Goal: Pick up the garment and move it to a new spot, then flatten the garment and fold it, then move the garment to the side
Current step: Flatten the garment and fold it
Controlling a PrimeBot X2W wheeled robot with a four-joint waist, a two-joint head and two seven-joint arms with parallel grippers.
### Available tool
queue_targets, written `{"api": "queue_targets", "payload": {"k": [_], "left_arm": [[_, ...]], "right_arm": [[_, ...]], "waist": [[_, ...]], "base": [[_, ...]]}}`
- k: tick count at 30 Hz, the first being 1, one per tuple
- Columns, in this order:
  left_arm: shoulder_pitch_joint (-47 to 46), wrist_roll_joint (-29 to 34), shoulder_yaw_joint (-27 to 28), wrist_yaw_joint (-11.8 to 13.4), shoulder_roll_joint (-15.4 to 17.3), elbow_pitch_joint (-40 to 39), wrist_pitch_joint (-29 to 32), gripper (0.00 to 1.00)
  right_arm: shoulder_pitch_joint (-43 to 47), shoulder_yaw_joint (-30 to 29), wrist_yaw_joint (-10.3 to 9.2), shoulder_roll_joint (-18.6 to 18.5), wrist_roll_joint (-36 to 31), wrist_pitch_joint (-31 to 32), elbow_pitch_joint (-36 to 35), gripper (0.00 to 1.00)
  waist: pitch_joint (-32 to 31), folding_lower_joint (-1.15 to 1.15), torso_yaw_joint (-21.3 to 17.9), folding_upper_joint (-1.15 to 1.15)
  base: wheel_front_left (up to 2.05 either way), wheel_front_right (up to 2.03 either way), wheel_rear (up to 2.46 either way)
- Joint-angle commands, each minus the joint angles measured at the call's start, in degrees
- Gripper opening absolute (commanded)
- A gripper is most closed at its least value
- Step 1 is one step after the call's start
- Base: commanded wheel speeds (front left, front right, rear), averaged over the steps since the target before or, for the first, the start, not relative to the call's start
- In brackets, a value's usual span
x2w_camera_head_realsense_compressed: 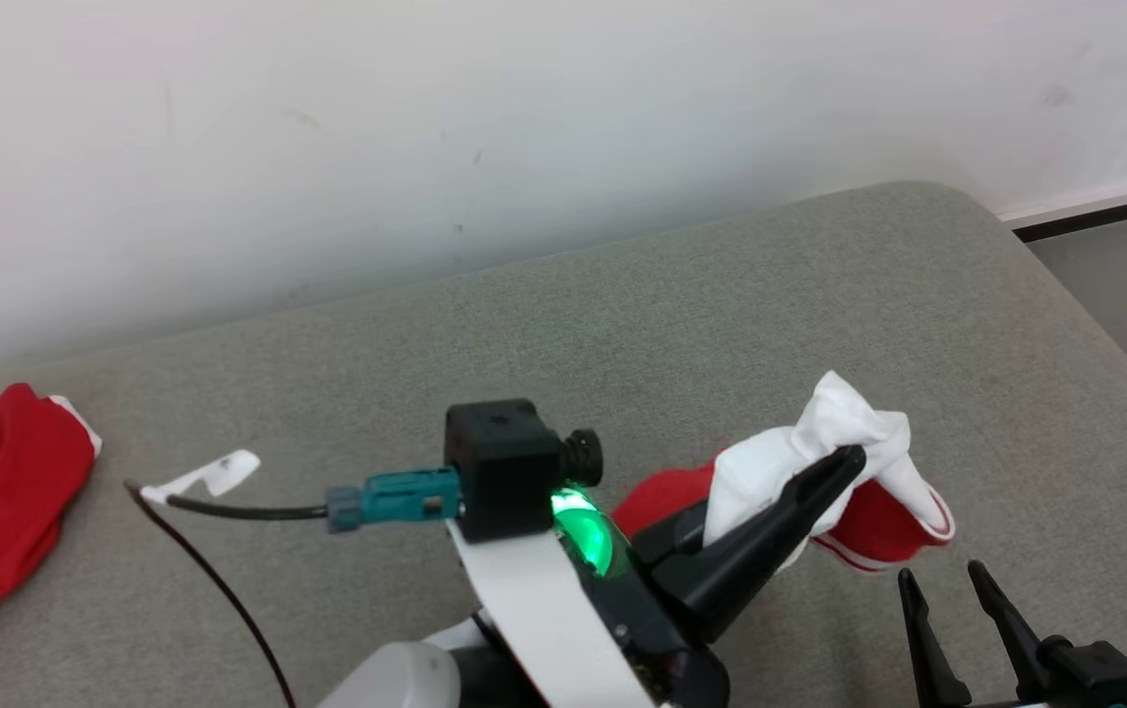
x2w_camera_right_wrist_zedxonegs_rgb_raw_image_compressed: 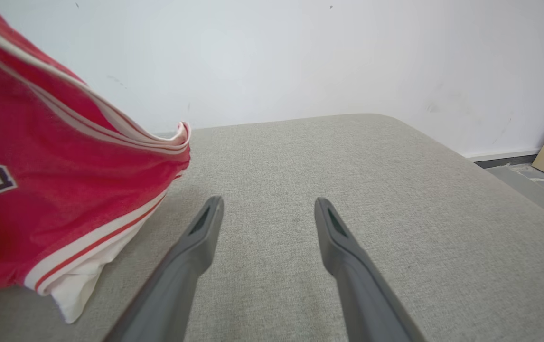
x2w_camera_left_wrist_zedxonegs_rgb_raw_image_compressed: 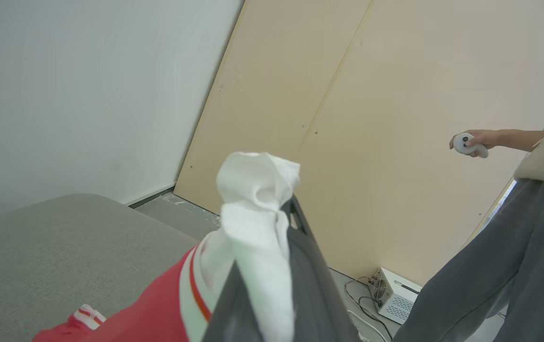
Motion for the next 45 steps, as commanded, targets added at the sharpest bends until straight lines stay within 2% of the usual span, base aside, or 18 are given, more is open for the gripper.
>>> {"api": "queue_targets", "payload": {"k": [1, 6, 11, 13, 16, 25, 29, 37, 38, 40, 42, 43, 44, 45], "left_arm": [[0.9, -1.8, 0.7, 0.0, 0.2, -1.4, 0.4, 0.00], [-0.7, -1.7, 4.0, 0.8, 1.2, -1.7, -0.4, 0.00], [-5.0, 2.1, 8.5, 1.8, 3.7, 4.1, -1.9, 0.00], [-6.5, 2.9, 10.3, 2.1, 3.7, 8.4, -3.1, 0.00], [-10.4, 6.1, 12.6, 2.1, 5.5, 16.4, -5.5, 0.00], [-23.0, 15.2, 13.4, -1.2, 8.8, 43.2, -14.5, 0.00], [-27.6, 19.1, 13.6, -0.6, 9.4, 52.8, -22.0, 0.00], [-33.7, 24.3, 13.7, 1.4, 9.5, 64.8, -31.4, 0.00], [-34.4, 24.9, 14.1, 2.0, 9.5, 65.8, -31.7, 0.09], [-35.3, 26.0, 14.6, 2.6, 9.3, 67.0, -32.2, 0.19], [-35.7, 27.0, 16.0, 3.3, 9.1, 66.1, -32.2, 0.38], [-35.0, 27.5, 16.4, 3.4, 8.8, 66.1, -32.1, 0.58], [-34.5, 28.2, 16.7, 3.4, 8.7, 65.9, -32.1, 0.94], [-33.9, 28.4, 17.3, 3.5, 8.4, 66.0, -32.2, 1.00]], "right_arm": [[0.7, 0.2, -0.13, -0.4, -0.2, 0.1, 0.1, 1.00], [0.1, 1.1, -0.13, -0.5, -0.1, 0.1, 0.2, 1.00], [-0.9, 1.7, -0.13, -0.9, 0.1, 0.1, 0.1, 1.00], [-1.3, 1.9, -0.13, -0.9, 0.1, 0.1, 0.0, 1.00], [-1.7, 2.2, -0.13, -0.7, 0.3, 0.1, -0.1, 1.00], [-3.8, 2.9, -0.13, 0.4, 0.5, 0.1, -0.9, 1.00], [-4.1, 2.9, -0.13, 1.0, 0.5, 0.1, -1.1, 1.00], [-4.8, 3.0, -0.13, 1.7, 0.3, 0.1, -1.6, 1.00], [-4.9, 3.1, -0.13, 1.8, 0.3, 0.1, -1.6, 1.00], [-5.0, 3.1, -0.13, 2.0, 0.4, 0.1, -1.6, 1.00], [-5.1, 3.1, -0.13, 2.1, 0.5, 0.1, -1.6, 1.00], [-5.2, 3.1, -0.13, 2.1, 0.5, 0.1, -1.6, 1.00], [-5.2, 3.1, -0.13, 2.2, 0.5, 0.1, -1.5, 1.00], [-5.2, 3.1, -0.13, 2.2, 0.6, 0.1, -1.4, 1.00]], "waist": [[0.1, 0.00, -0.1, 0.00], [0.5, 0.00, -1.1, 0.00], [1.5, 0.00, -2.5, 0.00], [2.2, 0.00, -3.2, 0.00], [4.0, 0.00, -4.2, 0.00], [10.9, 0.00, -7.1, 0.00], [13.1, 0.00, -8.2, 0.00], [15.3, 0.00, -9.1, 0.00], [15.5, 0.00, -9.2, 0.00], [15.9, 0.00, -9.2, 0.00], [16.3, 0.00, -9.2, 0.00], [16.4, 0.00, -9.1, 0.00], [16.4, 0.00, -9.0, 0.00], [16.4, 0.00, -8.9, 0.00]], "base": [[0.00, 0.00, 0.00], [0.00, 0.00, 0.00], [0.00, 0.00, 0.00], [0.00, 0.00, 0.00], [0.00, 0.00, 0.00], [0.00, 0.00, 0.00], [0.00, 0.00, 0.00], [0.00, 0.00, 0.00], [0.00, 0.00, 0.00], [0.00, 0.00, 0.00], [0.00, 0.00, 0.00], [0.00, 0.00, 0.00], [0.00, 0.00, 0.00], [0.00, 0.00, 0.00]]}}
